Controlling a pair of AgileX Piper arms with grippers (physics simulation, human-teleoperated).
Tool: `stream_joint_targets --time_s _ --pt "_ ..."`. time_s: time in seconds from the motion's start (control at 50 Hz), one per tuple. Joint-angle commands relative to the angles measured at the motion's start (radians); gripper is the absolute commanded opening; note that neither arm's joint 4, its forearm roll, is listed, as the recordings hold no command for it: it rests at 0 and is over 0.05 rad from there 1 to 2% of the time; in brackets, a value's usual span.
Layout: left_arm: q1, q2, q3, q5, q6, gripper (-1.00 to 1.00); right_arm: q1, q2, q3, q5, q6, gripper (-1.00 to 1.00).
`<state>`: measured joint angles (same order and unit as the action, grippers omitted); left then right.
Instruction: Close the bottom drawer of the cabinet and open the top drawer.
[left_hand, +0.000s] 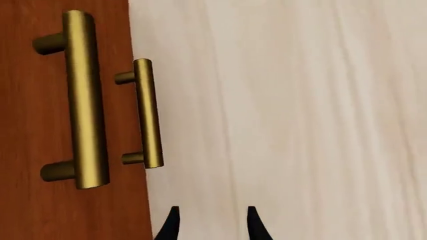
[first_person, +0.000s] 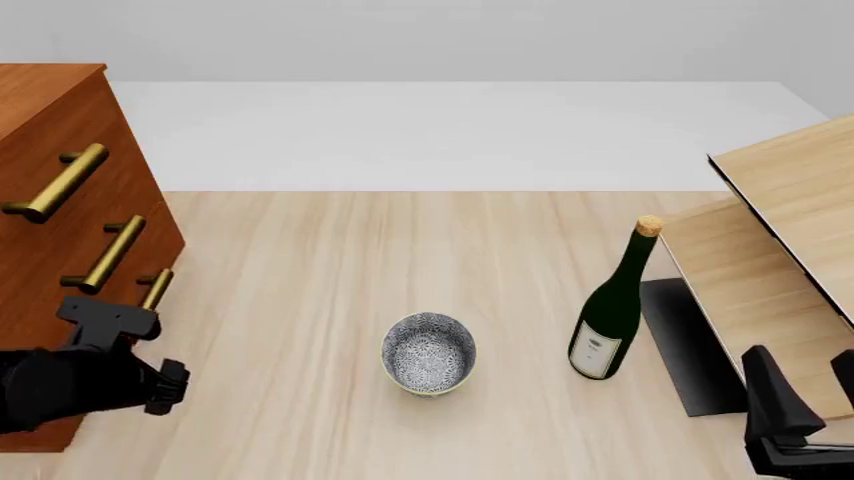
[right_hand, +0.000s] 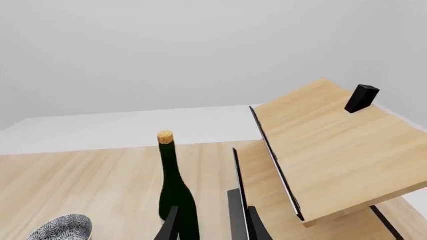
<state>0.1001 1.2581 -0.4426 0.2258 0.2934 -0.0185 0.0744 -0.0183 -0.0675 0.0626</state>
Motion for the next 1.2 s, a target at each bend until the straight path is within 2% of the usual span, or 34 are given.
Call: stream_joint_targets --time_s 0.02,0.2,0.4,0.44,0.5,0.52,0.56,0.68,0.72,0.78,0.8,0.84,0.88,0.92,0.98,1.02,1.06,1.12,1.14,1.2 --pt "-0.091 0.027 -0.057 0.019 -0.049 1.0 -0.002 0.007 -0.001 -0.006 0.004 1.0" --pt "-0.142 0.037 -0.089 0.032 -0.066 1.0 -0.001 0.009 -0.001 -0.007 0.008 1.0" --pt "-0.204 0.028 -0.191 0.086 -0.057 1.0 -0.001 0.009 -0.002 -0.005 0.011 1.0" --pt "-0.242 0.033 -0.207 0.086 -0.056 1.0 -0.001 0.01 -0.001 -0.006 0.013 1.0" --pt "-0.25 0.028 -0.223 0.088 -0.03 1.0 0.0 0.007 -0.002 -0.004 0.013 1.0" --pt "-0.243 0.015 -0.221 0.082 0.016 1.0 0.0 0.007 -0.002 -0.004 0.014 1.0" --pt "-0.23 0.007 -0.227 0.079 0.047 1.0 0.0 0.008 -0.001 -0.005 0.015 1.0" --pt "-0.261 0.016 -0.248 0.079 0.067 1.0 0.0 0.009 -0.002 -0.005 0.017 1.0" --pt "-0.249 0.012 -0.237 0.065 0.104 1.0 0.0 0.01 -0.002 -0.006 0.017 1.0" --pt "-0.281 0.02 -0.256 0.074 0.076 1.0 0.0 0.009 -0.002 -0.005 0.016 1.0" --pt "-0.323 0.02 -0.272 0.076 0.052 1.0 0.001 0.009 -0.002 -0.005 0.016 1.0" --pt "-0.321 0.006 -0.265 0.066 0.097 1.0 0.001 0.008 -0.002 -0.004 0.016 1.0" --pt "-0.375 -0.01 -0.288 0.069 0.091 1.0 0.0 0.008 -0.002 -0.004 0.016 1.0" --pt "-0.389 -0.015 -0.296 0.071 0.089 1.0 0.0 0.007 -0.002 -0.003 0.016 1.0" --pt "-0.407 -0.022 -0.284 0.057 0.131 1.0 0.001 0.004 -0.003 0.001 0.016 1.0" --pt "-0.435 -0.008 -0.288 0.062 0.124 1.0 0.001 0.003 -0.003 0.002 0.016 1.0" --pt "-0.41 -0.026 -0.264 0.043 0.19 1.0 0.001 0.001 -0.004 0.005 0.017 1.0" --pt "-0.341 -0.075 -0.189 -0.027 0.362 1.0 0.001 -0.001 -0.004 0.006 0.017 1.0" --pt "-0.336 -0.082 -0.183 -0.035 0.382 1.0 0.001 -0.001 -0.004 0.007 0.017 1.0" --pt "-0.353 -0.08 -0.193 -0.029 0.38 1.0 0.001 -0.002 -0.004 0.008 0.017 1.0"
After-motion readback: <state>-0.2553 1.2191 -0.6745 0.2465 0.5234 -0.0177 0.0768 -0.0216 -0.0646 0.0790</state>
